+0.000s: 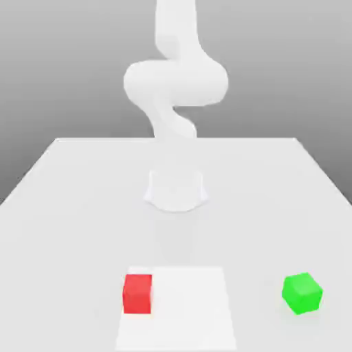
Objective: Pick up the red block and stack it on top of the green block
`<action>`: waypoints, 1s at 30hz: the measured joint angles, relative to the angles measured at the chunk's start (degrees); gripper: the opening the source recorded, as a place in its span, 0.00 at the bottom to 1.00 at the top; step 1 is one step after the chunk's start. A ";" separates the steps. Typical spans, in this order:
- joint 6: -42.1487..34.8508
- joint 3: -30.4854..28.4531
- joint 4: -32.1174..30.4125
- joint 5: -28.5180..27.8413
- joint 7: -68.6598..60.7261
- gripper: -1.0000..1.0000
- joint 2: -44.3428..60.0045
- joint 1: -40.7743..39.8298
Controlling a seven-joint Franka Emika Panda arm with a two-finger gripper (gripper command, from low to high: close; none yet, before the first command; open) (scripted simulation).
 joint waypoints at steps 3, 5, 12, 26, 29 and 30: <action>3.56 -0.89 -3.11 -0.29 -1.04 0.50 6.61 -0.38; 5.84 -1.54 -5.09 -0.46 -1.70 0.50 10.80 -0.59; 13.71 -3.84 -11.97 -0.53 -4.41 0.50 25.33 -1.35; 32.63 -3.46 -19.22 4.66 -11.68 0.50 54.48 -4.55; 34.02 -2.93 -18.98 5.08 -12.02 0.00 56.12 -4.98; 34.01 -2.92 -18.98 5.06 -12.00 0.00 56.12 -5.00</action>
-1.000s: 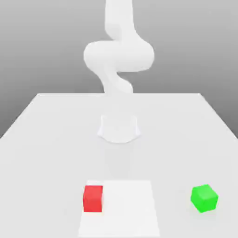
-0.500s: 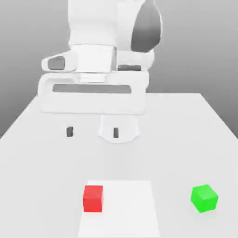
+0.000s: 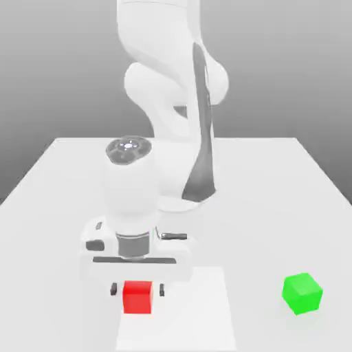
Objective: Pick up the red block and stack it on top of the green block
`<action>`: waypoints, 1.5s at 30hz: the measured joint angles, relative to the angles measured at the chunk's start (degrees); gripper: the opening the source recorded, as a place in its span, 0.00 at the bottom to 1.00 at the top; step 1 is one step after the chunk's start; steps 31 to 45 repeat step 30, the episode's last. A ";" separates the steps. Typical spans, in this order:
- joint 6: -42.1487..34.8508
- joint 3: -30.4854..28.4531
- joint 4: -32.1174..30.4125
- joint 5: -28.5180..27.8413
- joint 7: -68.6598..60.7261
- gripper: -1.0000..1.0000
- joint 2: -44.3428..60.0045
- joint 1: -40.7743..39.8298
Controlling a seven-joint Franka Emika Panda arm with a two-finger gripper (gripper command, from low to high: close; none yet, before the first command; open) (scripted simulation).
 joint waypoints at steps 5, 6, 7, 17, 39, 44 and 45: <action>-0.99 -0.15 -0.19 -0.53 0.39 0.00 -1.16 0.05; -2.44 -0.48 -0.44 -1.12 0.82 0.00 -2.87 0.24; -4.04 -0.78 -0.73 -1.76 1.30 0.00 -4.77 0.39; -15.02 7.60 3.03 -5.08 3.27 0.00 -12.01 16.95; -9.90 11.17 7.40 -9.43 6.12 1.00 -2.37 28.96; -9.90 11.17 7.40 -9.43 6.12 1.00 -2.37 28.96; -9.90 11.17 7.40 -9.43 6.12 1.00 -2.37 28.96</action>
